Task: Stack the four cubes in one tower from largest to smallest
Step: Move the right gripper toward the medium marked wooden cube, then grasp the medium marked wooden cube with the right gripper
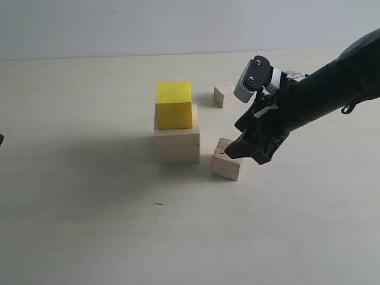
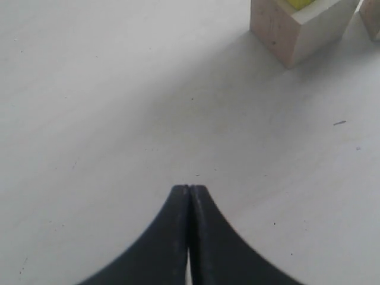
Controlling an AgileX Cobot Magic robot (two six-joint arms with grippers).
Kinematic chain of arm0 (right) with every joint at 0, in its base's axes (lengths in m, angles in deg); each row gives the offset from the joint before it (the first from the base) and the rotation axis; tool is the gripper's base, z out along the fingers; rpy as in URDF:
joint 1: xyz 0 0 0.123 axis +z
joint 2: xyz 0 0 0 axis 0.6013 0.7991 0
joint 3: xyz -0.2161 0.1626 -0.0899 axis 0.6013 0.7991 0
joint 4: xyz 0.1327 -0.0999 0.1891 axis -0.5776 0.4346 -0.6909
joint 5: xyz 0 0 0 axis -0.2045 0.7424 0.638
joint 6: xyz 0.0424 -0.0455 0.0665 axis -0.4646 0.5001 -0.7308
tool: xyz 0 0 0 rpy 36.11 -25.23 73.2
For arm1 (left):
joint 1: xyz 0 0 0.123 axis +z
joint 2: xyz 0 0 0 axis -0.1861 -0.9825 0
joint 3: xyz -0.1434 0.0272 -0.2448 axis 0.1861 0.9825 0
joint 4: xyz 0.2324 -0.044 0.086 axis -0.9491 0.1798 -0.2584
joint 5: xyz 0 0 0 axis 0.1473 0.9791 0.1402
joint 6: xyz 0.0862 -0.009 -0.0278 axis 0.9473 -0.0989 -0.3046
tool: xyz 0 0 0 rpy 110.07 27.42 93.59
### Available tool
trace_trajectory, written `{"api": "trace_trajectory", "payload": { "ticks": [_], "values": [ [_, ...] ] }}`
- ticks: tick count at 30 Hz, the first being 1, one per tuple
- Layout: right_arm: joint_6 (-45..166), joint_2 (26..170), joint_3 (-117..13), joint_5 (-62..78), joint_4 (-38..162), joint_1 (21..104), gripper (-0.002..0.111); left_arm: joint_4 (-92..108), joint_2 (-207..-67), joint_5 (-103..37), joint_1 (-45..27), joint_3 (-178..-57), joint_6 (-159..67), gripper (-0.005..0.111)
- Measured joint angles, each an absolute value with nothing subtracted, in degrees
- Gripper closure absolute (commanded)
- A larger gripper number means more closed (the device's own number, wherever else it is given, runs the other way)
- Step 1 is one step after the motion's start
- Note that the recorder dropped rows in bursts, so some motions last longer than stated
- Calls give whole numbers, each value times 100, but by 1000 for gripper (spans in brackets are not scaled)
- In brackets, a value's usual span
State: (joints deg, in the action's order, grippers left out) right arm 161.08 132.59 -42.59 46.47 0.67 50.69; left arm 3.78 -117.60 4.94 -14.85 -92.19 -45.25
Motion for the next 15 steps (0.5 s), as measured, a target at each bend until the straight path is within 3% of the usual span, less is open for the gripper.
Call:
{"api": "trace_trajectory", "payload": {
  "ticks": [15],
  "values": [
    [16274, 13584, -4287, 4669, -193, 5091, 42, 378, -11760, 178, -1485, -9006, -4454, 107]
  ]
}}
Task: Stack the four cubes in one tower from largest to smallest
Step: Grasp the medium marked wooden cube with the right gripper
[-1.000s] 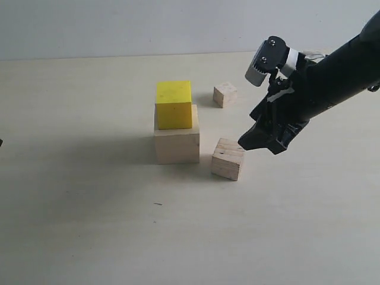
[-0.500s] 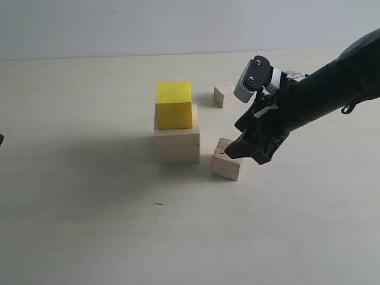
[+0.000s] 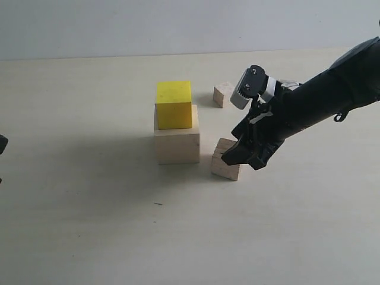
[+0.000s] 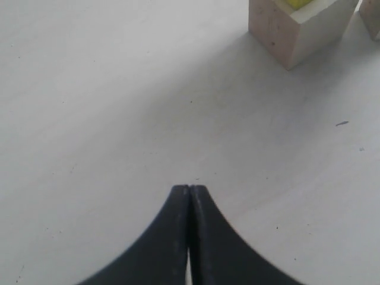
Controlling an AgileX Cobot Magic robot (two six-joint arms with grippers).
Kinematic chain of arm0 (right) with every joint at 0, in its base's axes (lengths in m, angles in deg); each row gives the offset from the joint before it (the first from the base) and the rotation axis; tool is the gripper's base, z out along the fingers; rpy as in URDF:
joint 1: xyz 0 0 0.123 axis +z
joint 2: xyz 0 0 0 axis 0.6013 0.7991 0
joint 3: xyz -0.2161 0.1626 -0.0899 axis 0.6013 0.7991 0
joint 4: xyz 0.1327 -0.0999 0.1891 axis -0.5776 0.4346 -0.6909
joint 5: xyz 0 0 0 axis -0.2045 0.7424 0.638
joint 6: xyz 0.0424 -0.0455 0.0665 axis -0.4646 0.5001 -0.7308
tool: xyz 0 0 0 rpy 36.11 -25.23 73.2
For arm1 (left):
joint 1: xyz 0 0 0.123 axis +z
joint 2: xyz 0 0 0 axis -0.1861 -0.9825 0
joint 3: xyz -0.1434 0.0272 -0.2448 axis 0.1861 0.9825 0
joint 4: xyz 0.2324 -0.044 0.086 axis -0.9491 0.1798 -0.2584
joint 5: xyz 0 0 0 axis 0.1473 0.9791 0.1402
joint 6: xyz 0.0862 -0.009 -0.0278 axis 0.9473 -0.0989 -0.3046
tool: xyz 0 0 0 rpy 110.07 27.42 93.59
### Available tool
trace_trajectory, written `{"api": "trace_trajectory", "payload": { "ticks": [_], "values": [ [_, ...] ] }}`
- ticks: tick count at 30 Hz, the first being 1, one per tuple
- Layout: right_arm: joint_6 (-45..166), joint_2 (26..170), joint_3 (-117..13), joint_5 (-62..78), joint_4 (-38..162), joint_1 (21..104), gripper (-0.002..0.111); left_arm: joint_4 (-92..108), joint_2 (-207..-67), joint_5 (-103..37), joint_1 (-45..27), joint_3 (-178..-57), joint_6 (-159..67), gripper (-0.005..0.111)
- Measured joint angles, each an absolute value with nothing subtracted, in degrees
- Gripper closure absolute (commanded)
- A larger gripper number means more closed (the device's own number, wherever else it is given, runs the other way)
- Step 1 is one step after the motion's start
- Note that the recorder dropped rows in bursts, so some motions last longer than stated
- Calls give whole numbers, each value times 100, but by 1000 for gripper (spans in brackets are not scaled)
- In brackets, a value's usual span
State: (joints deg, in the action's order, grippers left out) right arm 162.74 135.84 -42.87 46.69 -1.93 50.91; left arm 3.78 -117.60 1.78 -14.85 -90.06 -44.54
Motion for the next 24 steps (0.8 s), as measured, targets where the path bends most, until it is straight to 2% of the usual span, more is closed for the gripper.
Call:
{"api": "trace_trajectory", "payload": {
  "ticks": [17, 20, 24],
  "values": [
    [16274, 13822, -4287, 4697, -222, 5091, 44, 378, -11760, 178, -1485, -9006, -4454, 107],
    [16274, 13825, -4287, 4697, -222, 5091, 52, 378, -11760, 178, -1485, -9006, -4454, 107],
    [16274, 13825, -4296, 4708, -222, 5091, 76, 378, -11760, 167, -1485, -9006, -4454, 107]
  ]
}}
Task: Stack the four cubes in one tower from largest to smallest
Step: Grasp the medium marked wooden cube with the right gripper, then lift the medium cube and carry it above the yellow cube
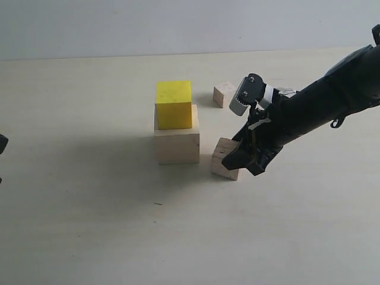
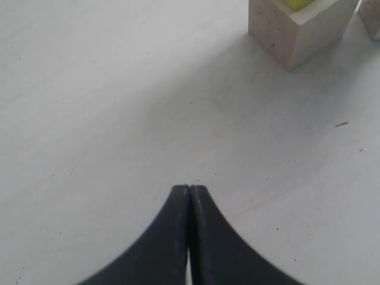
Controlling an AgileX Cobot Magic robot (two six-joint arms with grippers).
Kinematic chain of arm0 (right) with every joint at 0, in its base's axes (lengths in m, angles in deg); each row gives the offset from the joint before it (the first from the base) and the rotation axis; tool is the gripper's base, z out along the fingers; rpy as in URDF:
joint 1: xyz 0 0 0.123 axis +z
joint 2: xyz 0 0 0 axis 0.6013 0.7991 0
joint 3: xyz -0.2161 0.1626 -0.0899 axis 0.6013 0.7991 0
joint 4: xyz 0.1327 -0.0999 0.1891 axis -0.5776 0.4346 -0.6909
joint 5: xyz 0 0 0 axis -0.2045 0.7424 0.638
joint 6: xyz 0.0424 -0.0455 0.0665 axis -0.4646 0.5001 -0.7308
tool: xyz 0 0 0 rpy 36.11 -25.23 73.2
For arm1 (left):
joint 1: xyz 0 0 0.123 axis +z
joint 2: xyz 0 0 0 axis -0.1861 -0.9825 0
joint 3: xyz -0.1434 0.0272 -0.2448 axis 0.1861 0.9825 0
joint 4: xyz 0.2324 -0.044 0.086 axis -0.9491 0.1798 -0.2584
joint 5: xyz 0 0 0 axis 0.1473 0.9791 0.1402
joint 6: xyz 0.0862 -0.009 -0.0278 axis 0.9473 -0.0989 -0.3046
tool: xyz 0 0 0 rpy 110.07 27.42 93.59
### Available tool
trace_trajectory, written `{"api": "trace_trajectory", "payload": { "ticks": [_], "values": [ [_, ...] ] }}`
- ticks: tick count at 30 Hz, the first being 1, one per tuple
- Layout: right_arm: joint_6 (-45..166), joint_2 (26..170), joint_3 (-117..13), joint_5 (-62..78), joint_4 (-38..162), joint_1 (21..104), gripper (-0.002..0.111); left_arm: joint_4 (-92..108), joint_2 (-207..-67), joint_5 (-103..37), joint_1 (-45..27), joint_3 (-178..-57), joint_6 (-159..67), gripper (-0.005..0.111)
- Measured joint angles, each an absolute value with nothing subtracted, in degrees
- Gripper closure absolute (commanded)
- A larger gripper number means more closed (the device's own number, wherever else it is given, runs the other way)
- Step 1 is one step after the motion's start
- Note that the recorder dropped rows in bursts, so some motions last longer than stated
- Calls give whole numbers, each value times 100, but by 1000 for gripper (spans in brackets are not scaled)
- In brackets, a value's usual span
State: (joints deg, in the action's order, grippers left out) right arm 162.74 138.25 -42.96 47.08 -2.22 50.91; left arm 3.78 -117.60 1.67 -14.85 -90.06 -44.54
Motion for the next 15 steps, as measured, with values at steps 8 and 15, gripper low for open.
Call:
{"api": "trace_trajectory", "payload": {
  "ticks": [8, 15],
  "values": [
    [15553, 13647, -4309, 4741, 547, 5091, 108, 378, -11760, 156, -1485, -9006, -4454, 107],
    [13930, 12852, -4461, 4650, 1201, 5091, 108, 378, -11760, 156, -1485, -9006, -4454, 107]
  ]
}}
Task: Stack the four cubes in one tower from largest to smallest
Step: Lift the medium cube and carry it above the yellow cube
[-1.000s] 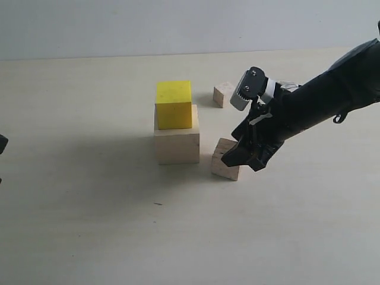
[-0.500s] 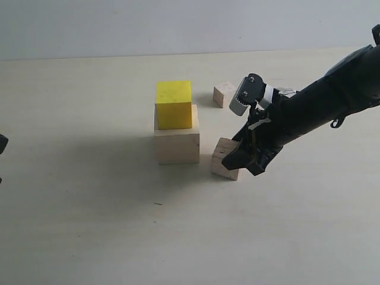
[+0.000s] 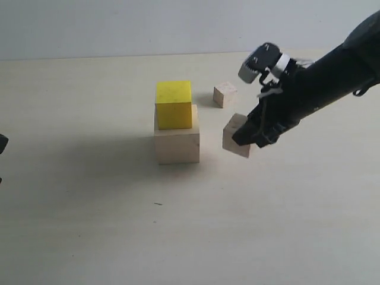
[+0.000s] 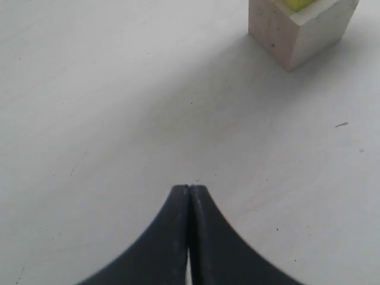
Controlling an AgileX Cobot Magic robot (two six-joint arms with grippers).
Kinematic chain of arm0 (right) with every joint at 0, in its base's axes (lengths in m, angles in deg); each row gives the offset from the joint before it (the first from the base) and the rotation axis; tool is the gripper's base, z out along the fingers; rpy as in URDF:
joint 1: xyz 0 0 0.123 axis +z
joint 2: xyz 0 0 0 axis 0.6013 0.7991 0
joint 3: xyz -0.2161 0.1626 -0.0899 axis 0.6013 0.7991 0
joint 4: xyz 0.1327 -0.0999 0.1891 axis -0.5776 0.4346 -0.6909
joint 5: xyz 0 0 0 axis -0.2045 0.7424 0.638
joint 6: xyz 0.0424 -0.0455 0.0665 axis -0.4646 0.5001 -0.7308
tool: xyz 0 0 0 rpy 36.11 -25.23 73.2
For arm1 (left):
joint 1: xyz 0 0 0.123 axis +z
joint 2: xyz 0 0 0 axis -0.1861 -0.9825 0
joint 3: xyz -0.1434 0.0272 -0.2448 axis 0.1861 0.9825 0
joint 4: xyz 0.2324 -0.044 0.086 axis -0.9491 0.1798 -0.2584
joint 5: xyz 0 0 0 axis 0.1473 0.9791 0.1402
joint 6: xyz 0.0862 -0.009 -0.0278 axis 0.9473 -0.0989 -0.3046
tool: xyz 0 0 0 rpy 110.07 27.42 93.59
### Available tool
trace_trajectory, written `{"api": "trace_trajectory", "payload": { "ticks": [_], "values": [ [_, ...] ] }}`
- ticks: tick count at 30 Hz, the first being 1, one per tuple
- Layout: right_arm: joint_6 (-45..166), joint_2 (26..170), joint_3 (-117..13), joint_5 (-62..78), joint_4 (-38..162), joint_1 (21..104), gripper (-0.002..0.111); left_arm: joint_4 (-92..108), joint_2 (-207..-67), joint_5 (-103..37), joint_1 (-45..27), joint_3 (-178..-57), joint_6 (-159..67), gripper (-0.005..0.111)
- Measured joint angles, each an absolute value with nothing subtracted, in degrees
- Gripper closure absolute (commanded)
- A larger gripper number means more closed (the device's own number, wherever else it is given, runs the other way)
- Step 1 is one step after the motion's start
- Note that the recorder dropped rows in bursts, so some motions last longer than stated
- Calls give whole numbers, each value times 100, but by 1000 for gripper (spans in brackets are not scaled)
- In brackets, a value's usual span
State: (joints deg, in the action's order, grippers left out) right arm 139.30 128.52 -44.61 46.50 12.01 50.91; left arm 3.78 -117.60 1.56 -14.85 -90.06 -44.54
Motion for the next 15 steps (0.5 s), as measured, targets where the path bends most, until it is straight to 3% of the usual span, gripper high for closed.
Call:
{"api": "trace_trajectory", "payload": {
  "ticks": [7, 15],
  "values": [
    [11756, 12080, -5022, 4996, 1719, 5183, 108, 378, -11679, 156, -1485, -9006, -4464, 107],
    [8334, 11707, -5647, 5093, 3817, 6432, 108, 386, -11679, 156, -1485, -8997, -4531, 107]
  ]
}}
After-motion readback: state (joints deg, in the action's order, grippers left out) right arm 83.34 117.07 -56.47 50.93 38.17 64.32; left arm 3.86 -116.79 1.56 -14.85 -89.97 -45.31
